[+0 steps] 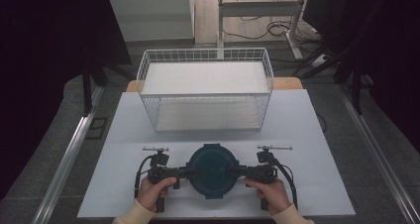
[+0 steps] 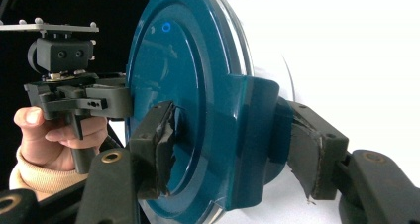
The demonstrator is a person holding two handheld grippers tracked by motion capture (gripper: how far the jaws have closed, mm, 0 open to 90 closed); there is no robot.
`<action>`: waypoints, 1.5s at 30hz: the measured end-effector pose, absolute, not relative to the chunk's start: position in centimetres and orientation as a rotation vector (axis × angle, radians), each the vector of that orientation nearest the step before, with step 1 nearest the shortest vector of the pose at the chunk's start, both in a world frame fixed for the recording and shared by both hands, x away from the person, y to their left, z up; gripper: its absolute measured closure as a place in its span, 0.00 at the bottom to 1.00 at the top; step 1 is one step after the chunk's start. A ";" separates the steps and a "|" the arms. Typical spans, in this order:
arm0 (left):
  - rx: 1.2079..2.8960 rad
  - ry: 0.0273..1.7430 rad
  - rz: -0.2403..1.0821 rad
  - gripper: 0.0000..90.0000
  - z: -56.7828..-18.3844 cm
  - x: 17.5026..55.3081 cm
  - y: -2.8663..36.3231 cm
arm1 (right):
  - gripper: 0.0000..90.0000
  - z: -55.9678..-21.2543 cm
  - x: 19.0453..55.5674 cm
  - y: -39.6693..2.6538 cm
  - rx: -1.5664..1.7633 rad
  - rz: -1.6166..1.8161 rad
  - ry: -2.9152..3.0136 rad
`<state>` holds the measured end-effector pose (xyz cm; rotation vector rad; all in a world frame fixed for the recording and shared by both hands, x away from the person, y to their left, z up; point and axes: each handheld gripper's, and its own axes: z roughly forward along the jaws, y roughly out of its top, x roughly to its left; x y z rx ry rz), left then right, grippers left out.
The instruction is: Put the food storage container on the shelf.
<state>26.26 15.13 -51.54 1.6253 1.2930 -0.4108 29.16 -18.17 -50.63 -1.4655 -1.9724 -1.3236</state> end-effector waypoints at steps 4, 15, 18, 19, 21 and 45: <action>1.625 1.298 -0.408 0.46 -51.5 26.2 15.1 | 0.45 -50.6 29.2 -18.2 -1.462 -1.328 -1.974; 1.625 1.296 -0.394 0.46 -51.3 26.2 15.2 | 0.46 -50.4 29.0 -18.2 -1.465 -1.336 -1.972; 1.633 1.291 -0.377 0.46 -51.1 26.1 15.2 | 0.47 -50.2 28.9 -18.1 -1.457 -1.348 -1.983; 1.639 1.290 -0.370 0.46 -51.0 26.0 15.1 | 0.47 -50.2 28.9 -18.1 -1.457 -1.348 -1.983; 1.640 1.289 -0.354 0.46 -50.8 25.9 15.1 | 0.48 -50.0 28.8 -18.1 -1.446 -1.357 -2.001; 1.632 1.194 -0.230 0.47 -47.0 24.7 15.5 | 0.48 -46.4 28.0 -17.8 -1.338 -1.498 -2.111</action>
